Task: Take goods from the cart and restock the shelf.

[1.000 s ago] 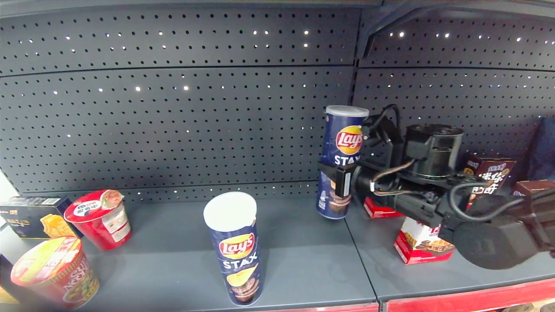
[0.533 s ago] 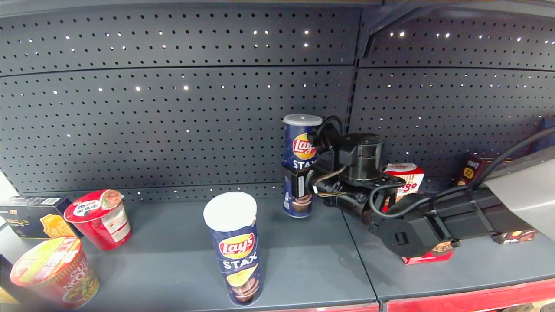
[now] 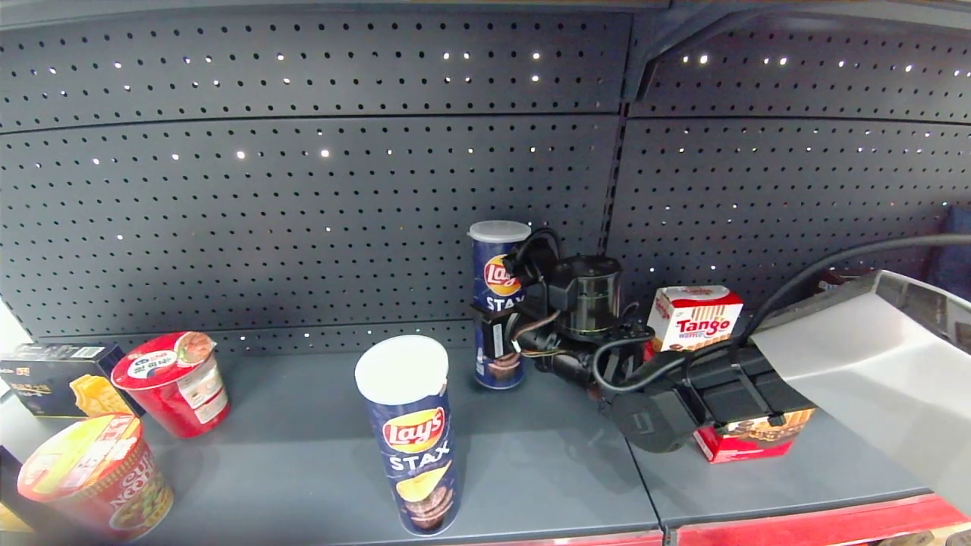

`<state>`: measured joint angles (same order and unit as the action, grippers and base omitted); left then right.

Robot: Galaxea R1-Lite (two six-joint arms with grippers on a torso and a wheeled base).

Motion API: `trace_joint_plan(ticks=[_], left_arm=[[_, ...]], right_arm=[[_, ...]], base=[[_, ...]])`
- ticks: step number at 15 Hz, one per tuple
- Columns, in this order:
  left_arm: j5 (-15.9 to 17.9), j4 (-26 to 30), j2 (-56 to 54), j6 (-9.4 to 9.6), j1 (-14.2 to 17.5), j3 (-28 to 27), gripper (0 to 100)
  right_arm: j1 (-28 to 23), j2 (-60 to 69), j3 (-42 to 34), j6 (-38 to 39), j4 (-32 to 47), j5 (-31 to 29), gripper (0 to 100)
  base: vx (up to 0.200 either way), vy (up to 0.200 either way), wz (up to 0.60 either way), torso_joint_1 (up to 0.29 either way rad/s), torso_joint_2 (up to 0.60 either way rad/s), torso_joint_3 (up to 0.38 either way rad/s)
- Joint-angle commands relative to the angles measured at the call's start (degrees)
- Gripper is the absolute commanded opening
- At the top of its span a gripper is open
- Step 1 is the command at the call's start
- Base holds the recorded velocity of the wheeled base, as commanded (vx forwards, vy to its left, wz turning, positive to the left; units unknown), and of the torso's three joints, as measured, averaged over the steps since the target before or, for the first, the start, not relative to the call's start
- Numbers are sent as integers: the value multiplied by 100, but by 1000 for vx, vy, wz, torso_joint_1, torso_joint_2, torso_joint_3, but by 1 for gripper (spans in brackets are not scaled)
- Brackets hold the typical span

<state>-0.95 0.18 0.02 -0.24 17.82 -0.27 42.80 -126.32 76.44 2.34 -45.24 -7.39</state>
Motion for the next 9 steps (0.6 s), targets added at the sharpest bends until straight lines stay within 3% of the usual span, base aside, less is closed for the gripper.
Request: trace_joint_plan(ticks=[1,9], left_arm=[[-2,-1,-2,-2,2,0,100],[-2,-1,-2,-2,2,0,100]], right_arm=[[18,-130,73,-32,-2,0,0],[88,-508,522,-58,-99,0,0]], base=[[0,0,0,0,0,0],[0,0,0,0,0,0]])
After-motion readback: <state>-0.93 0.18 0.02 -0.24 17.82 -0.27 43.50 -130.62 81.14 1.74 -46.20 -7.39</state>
